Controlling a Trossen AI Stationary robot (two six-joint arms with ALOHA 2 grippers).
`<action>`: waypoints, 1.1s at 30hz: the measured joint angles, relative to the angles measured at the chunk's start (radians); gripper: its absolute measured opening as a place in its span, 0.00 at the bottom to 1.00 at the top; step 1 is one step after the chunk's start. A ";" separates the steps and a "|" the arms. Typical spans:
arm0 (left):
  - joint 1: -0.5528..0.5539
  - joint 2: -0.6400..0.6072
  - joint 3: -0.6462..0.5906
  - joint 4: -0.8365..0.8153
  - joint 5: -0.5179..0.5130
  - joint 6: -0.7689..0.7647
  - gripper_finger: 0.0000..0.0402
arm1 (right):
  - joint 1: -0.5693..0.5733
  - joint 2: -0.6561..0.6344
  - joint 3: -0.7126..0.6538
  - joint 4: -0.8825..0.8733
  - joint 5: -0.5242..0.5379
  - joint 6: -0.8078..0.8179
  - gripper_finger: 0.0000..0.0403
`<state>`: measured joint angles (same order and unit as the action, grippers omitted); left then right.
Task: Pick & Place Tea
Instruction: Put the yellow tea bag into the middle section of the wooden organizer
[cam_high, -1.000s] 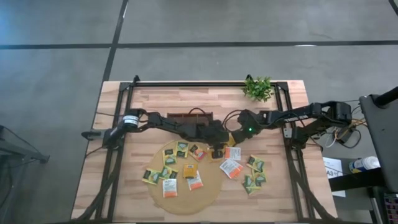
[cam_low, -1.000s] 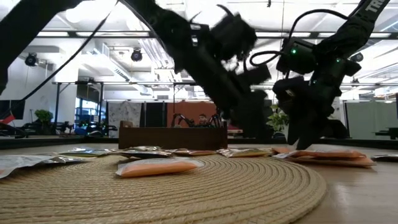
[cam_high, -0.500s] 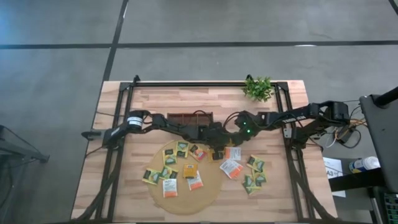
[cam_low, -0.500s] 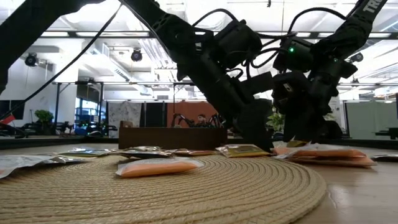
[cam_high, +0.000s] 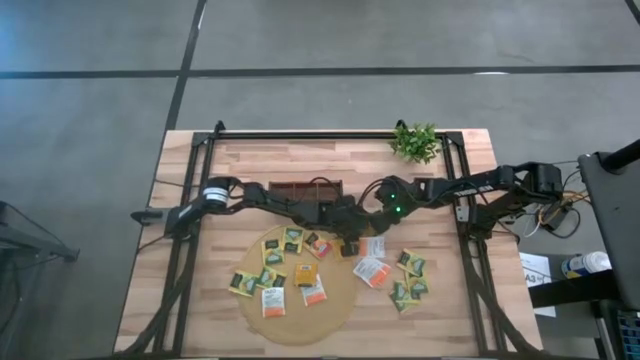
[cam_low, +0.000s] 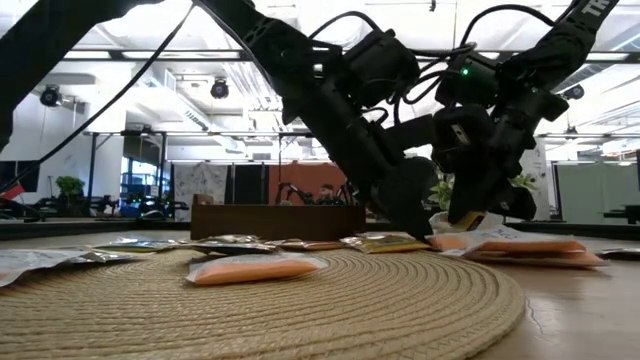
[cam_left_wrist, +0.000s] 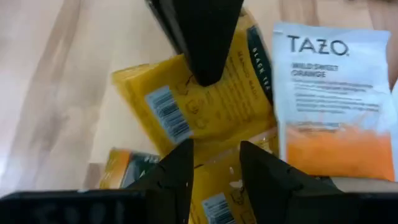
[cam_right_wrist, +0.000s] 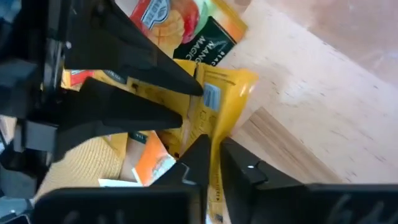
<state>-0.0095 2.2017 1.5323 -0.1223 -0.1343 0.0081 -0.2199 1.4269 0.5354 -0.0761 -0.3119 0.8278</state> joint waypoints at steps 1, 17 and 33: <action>0.000 -0.011 -0.001 -0.008 -0.007 -0.008 0.32 | 0.000 -0.006 0.001 -0.005 0.008 -0.014 0.04; 0.027 -0.394 -0.001 -0.145 -0.218 -0.218 0.32 | 0.062 -0.294 0.234 -0.435 0.495 -0.687 0.02; 0.153 -0.721 -0.001 -0.143 -0.004 -0.510 0.32 | 0.255 -0.174 0.541 -0.468 1.190 -1.628 0.02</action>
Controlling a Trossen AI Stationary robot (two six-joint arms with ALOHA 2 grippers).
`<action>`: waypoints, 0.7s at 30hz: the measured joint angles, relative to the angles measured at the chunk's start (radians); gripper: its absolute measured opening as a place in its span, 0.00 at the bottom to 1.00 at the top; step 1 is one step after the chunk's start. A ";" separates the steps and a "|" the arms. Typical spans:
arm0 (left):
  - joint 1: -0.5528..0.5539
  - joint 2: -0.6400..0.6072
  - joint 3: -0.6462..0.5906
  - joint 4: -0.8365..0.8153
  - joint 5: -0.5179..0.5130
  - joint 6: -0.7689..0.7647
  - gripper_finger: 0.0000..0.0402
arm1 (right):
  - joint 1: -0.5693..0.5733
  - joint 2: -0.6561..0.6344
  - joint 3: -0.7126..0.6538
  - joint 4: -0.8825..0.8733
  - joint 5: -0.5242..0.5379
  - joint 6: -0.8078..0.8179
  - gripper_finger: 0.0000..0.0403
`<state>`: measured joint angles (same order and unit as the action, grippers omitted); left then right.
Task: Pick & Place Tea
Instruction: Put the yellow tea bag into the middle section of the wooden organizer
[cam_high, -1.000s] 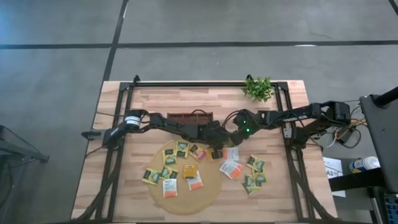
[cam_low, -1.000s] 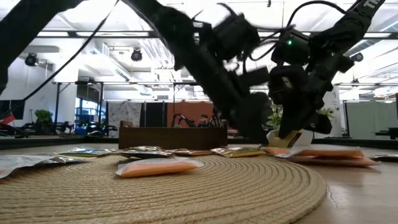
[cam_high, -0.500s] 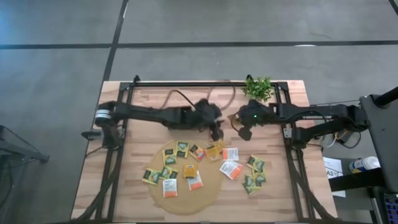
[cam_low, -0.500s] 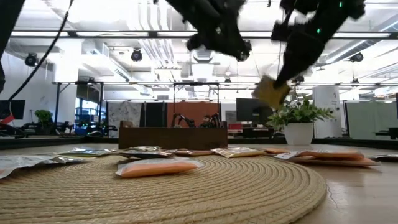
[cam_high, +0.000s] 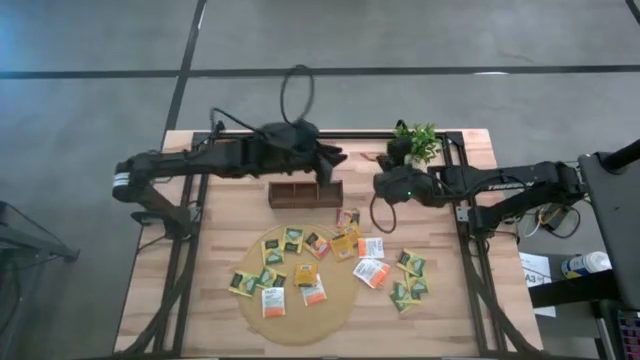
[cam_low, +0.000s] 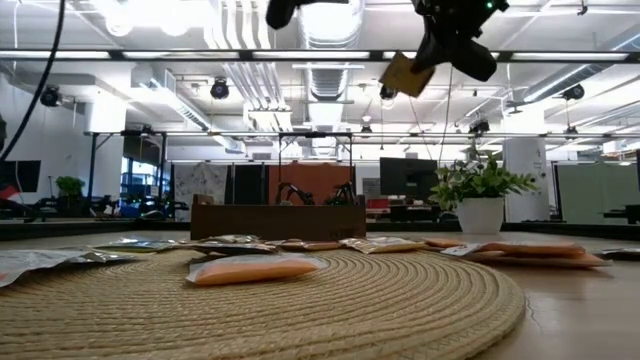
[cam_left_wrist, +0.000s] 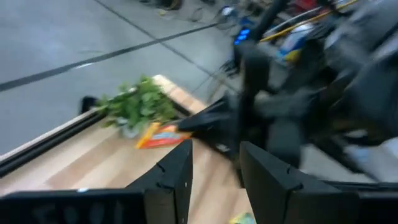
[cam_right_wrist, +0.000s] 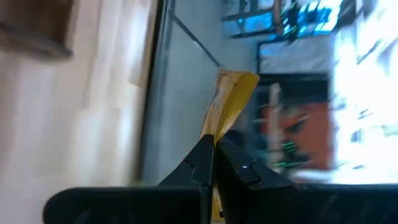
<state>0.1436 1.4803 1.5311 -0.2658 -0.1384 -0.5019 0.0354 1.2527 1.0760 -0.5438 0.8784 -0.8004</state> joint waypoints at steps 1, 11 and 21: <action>0.015 -0.014 0.000 0.000 0.035 -0.005 0.32 | 0.010 0.009 0.007 0.009 0.014 -0.054 0.02; 0.166 -0.050 0.000 -0.039 0.499 -0.130 0.32 | 0.165 0.073 0.058 0.105 0.090 -0.551 0.02; 0.323 0.057 0.000 -0.051 0.833 -0.219 0.32 | 0.295 0.179 0.190 0.106 0.116 -0.600 0.02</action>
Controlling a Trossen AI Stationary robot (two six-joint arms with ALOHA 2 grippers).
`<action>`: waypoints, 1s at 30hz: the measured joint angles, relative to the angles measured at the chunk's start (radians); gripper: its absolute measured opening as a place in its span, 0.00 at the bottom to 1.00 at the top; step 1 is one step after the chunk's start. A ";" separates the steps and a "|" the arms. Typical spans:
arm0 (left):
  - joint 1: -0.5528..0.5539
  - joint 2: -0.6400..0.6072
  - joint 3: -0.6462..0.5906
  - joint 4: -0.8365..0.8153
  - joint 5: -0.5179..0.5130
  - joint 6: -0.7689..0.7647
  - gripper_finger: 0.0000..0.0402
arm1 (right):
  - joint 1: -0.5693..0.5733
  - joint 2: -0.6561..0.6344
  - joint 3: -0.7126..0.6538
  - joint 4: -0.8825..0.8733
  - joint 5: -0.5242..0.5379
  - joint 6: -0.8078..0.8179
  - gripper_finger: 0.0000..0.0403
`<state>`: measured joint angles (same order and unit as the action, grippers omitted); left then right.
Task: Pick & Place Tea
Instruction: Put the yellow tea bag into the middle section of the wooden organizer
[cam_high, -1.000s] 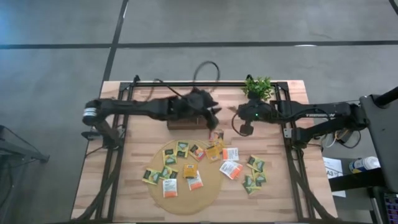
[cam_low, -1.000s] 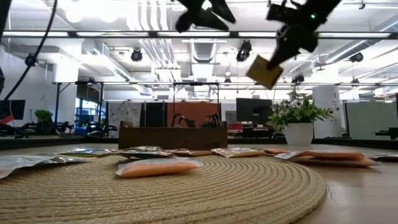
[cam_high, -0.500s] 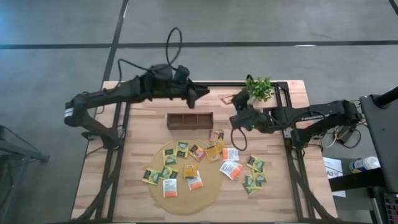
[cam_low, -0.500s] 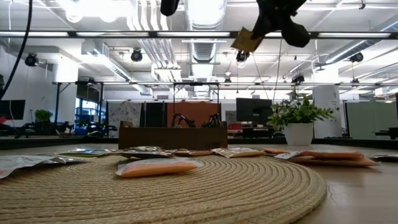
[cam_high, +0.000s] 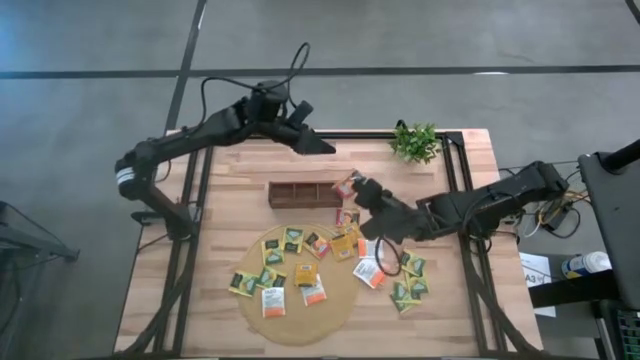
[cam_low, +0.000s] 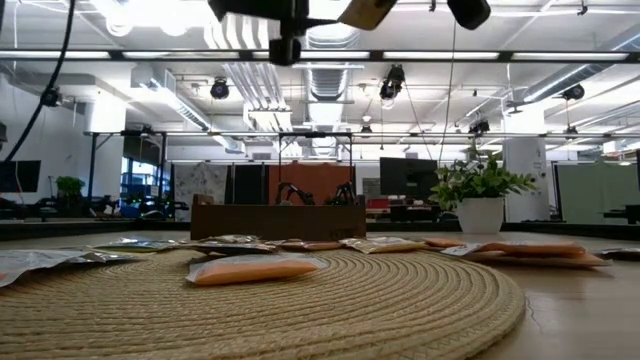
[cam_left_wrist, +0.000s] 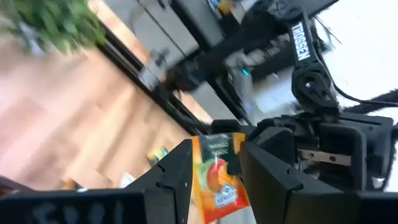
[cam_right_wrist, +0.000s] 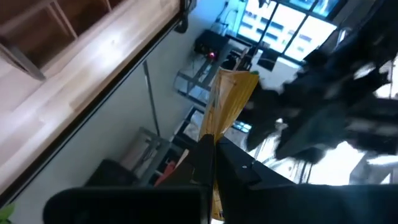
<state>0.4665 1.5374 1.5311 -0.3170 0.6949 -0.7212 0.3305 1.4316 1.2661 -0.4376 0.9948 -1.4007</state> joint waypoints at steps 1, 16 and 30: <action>0.011 0.014 0.000 0.002 0.053 -0.008 0.32 | 0.008 0.010 0.007 -0.001 0.002 0.000 0.02; -0.001 0.138 0.000 0.097 0.317 -0.119 0.32 | 0.027 0.037 0.022 0.011 0.135 -0.006 0.02; -0.009 0.185 0.000 0.140 0.281 -0.136 0.32 | 0.025 0.037 0.022 0.038 0.151 -0.013 0.02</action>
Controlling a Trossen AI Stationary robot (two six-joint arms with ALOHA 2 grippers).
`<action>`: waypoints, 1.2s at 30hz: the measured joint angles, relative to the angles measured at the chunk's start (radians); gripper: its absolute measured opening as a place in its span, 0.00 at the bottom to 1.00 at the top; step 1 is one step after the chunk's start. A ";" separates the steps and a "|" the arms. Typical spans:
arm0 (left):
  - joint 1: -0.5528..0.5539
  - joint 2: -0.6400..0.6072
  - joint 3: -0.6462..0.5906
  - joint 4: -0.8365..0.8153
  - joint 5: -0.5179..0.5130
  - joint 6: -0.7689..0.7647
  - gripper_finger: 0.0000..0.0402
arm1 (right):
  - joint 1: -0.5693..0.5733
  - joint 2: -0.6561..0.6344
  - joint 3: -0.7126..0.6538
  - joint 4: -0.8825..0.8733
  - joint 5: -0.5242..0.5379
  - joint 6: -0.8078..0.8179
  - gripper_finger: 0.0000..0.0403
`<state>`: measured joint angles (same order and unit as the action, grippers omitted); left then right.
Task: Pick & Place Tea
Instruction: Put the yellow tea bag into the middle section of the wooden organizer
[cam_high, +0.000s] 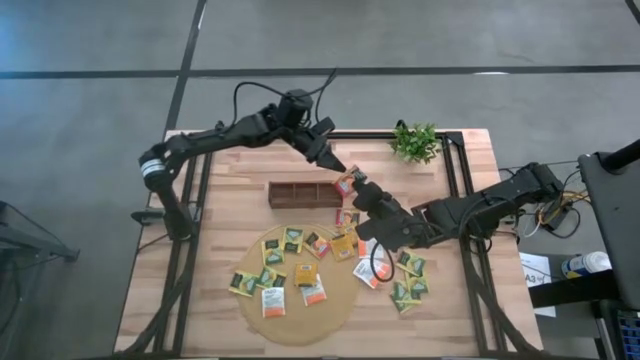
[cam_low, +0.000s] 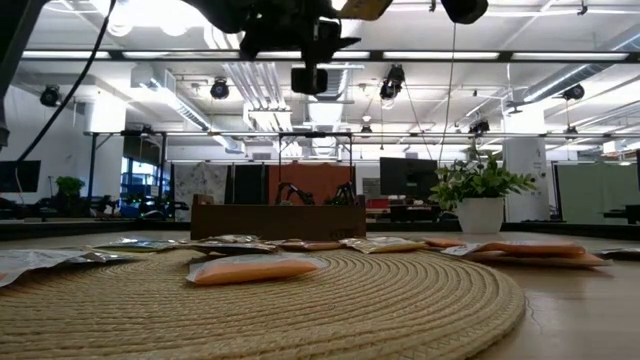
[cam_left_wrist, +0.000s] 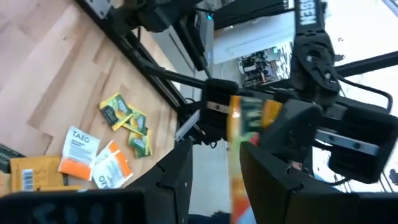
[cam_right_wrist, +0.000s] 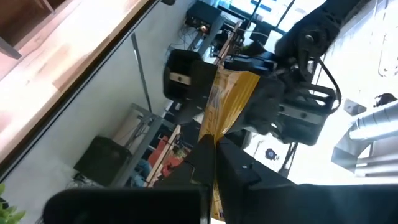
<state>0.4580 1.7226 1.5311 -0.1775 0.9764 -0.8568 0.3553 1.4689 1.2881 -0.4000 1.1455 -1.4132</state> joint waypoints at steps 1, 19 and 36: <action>-0.002 0.006 0.000 0.001 0.000 -0.004 0.32 | 0.000 0.000 0.000 0.001 0.006 0.006 0.02; -0.048 0.023 0.000 0.133 0.079 -0.065 0.31 | 0.000 0.004 -0.002 0.014 0.011 0.034 0.02; -0.048 0.022 0.000 0.130 0.083 0.018 0.02 | -0.010 0.005 -0.002 0.001 -0.021 0.227 0.03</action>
<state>0.4104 1.7451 1.5311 -0.0471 1.0589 -0.8388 0.3458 1.4734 1.2865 -0.3989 1.1244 -1.1864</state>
